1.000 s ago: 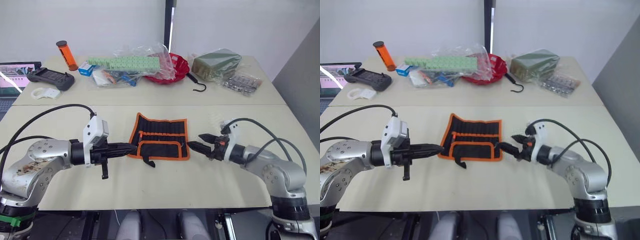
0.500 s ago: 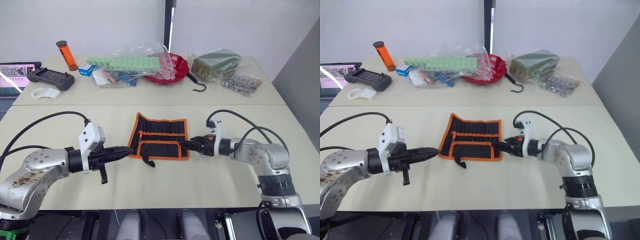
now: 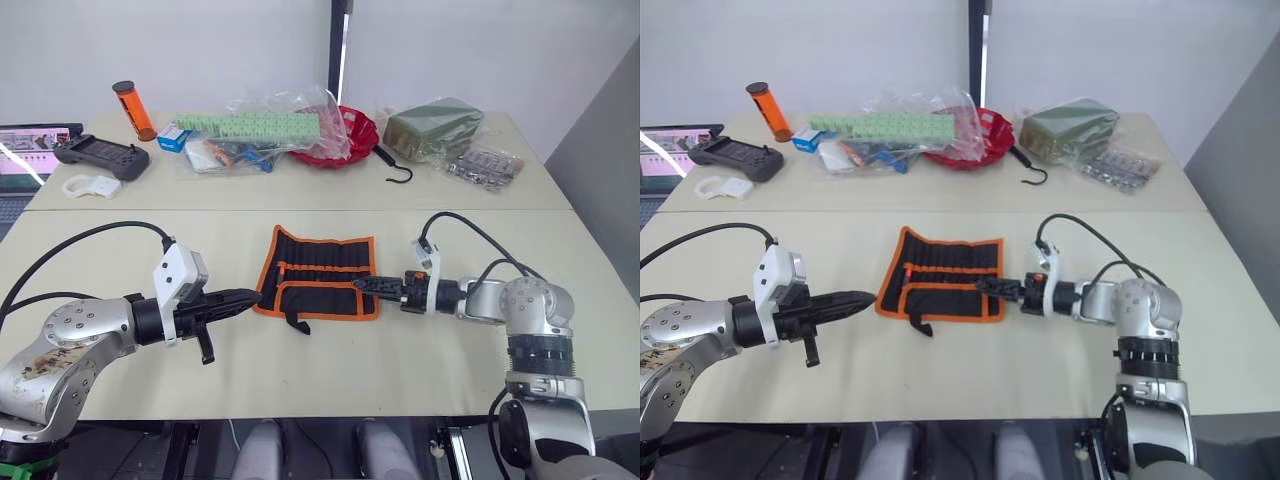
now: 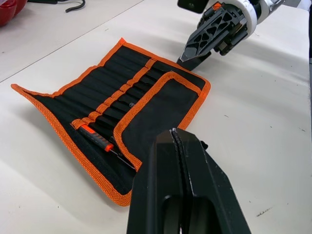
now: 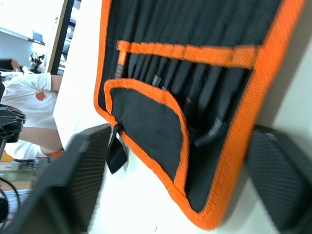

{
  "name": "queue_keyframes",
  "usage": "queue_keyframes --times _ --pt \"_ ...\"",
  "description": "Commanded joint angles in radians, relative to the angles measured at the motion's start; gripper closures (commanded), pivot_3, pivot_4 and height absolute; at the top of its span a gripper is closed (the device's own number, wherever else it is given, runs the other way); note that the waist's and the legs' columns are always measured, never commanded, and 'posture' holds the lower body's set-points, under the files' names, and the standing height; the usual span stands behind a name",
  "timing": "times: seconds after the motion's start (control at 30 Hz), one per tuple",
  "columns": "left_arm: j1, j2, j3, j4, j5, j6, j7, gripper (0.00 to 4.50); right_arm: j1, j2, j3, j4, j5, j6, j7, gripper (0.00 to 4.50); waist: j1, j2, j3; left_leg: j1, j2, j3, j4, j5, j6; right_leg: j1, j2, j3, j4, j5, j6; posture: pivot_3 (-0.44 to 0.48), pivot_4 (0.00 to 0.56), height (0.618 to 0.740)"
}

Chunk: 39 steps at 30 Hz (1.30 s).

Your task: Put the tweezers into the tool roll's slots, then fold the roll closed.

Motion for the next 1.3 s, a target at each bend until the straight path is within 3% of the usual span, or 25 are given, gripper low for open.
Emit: queue_keyframes --times 0.03,0.3,0.7,0.9,1.3 --pt "-0.023 -0.017 -0.019 -0.007 0.017 -0.027 0.014 4.50 -0.021 0.008 -0.050 0.037 0.020 0.005 -0.009 1.82 0.000 0.000 0.000 0.000 0.000 0.000 0.000 0.000 0.000 0.000 0.000 0.000 0.000 0.000 0.000 0.000 0.150 0.740" --pt "-0.043 -0.053 -0.049 -0.005 0.040 -0.027 0.029 4.50 0.016 0.038 -0.101 0.024 0.035 0.004 -0.039 4.47 -0.003 0.000 0.000 0.000 0.000 0.000 0.000 0.000 0.000 0.000 0.000 0.000 0.000 0.000 0.000 0.000 0.150 0.740" --pt "-0.060 -0.067 -0.077 0.026 0.065 -0.035 0.024 4.50 0.045 -0.113 -0.093 -0.047 0.047 0.032 0.004 4.47 0.008 0.000 0.000 -0.001 -0.001 0.000 0.002 0.000 0.000 0.000 -0.001 0.000 0.000 0.000 0.000 0.000 0.150 0.740" --pt "-0.057 -0.086 -0.094 0.036 0.088 -0.057 0.028 4.50 0.013 -0.221 -0.005 -0.094 0.024 0.027 0.041 4.47 0.000 0.000 0.000 -0.001 0.000 0.000 0.001 0.000 0.000 0.000 0.000 0.000 0.000 0.000 0.000 0.000 0.150 0.740" --pt "-0.029 -0.105 -0.123 0.035 0.130 -0.098 0.037 4.50 -0.140 -0.121 0.069 -0.194 -0.025 0.141 -0.109 4.47 0.000 0.001 0.000 -0.002 0.000 0.000 0.001 0.000 0.000 -0.001 0.000 0.000 0.000 0.000 0.000 0.000 0.150 0.740"
